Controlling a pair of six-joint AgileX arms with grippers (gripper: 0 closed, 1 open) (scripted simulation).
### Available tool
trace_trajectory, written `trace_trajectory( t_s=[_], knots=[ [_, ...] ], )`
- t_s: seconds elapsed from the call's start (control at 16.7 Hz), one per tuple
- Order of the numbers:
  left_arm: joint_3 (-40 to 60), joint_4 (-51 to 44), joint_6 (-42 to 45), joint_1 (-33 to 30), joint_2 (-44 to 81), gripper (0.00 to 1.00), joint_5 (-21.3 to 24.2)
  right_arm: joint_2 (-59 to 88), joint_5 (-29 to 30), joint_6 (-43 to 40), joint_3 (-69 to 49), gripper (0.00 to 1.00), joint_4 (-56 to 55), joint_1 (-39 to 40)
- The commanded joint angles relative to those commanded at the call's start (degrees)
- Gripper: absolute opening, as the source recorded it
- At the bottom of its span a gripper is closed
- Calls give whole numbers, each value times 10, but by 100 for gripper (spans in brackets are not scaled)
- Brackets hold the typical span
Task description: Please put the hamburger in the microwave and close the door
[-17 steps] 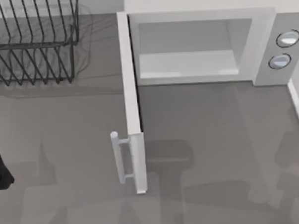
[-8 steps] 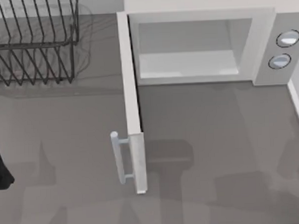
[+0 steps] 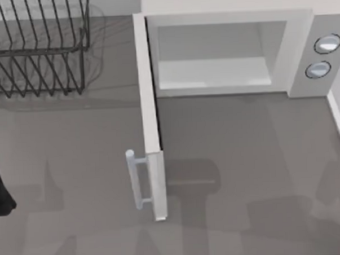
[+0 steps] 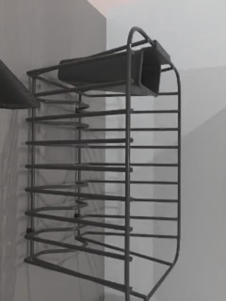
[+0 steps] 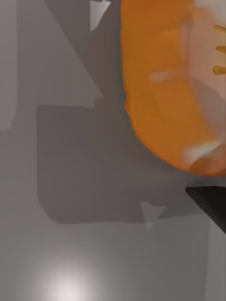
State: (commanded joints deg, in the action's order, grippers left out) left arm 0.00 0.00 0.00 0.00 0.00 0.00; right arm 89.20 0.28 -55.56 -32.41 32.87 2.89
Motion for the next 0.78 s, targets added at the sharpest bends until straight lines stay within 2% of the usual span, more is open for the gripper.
trace_trajectory(
  t_s=[0.78],
  knots=[
    [0, 0, 0, 0, 0, 100, 0, 0, 0, 0, 0, 2, 0, 0]
  ],
)
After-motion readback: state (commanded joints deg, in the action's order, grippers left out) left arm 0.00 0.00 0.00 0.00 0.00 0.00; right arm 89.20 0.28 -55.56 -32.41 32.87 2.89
